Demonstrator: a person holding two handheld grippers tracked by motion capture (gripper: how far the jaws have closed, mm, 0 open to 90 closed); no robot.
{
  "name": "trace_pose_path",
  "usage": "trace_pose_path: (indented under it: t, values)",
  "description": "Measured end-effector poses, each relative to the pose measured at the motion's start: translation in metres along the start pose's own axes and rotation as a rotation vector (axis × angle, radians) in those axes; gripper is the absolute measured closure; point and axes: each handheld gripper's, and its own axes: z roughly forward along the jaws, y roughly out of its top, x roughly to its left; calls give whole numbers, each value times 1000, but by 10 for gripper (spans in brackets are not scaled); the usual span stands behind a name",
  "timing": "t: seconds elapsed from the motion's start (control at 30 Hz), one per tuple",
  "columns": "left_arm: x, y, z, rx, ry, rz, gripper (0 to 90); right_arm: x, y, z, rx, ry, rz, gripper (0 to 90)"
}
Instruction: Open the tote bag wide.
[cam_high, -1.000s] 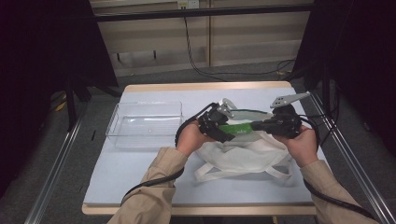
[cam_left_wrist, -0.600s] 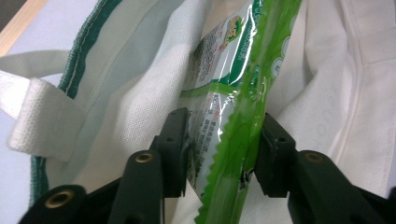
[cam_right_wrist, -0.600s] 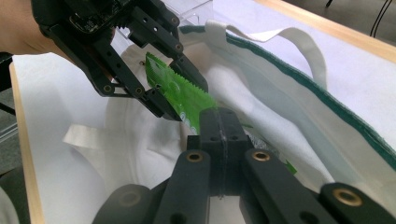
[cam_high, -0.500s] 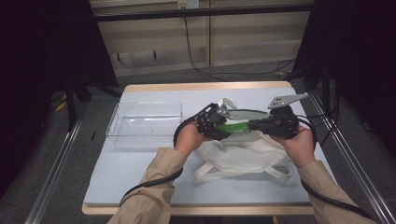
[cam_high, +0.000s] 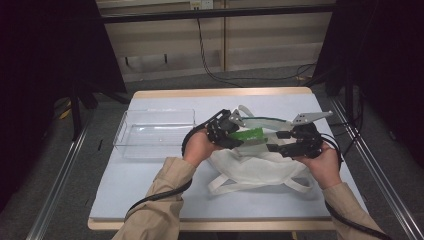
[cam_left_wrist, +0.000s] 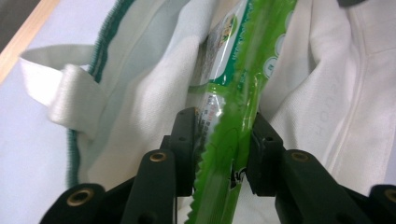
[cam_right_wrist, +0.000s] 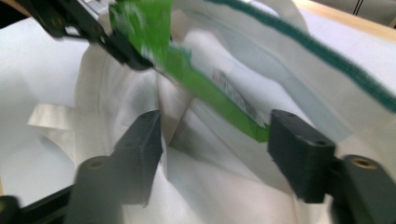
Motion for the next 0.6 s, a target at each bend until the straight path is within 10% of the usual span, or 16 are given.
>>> trace_pose_path:
  t: [0.6]
  values:
    - [4, 4, -21, 45, -14, 8, 725, -1, -28, 19, 7, -3, 60, 78]
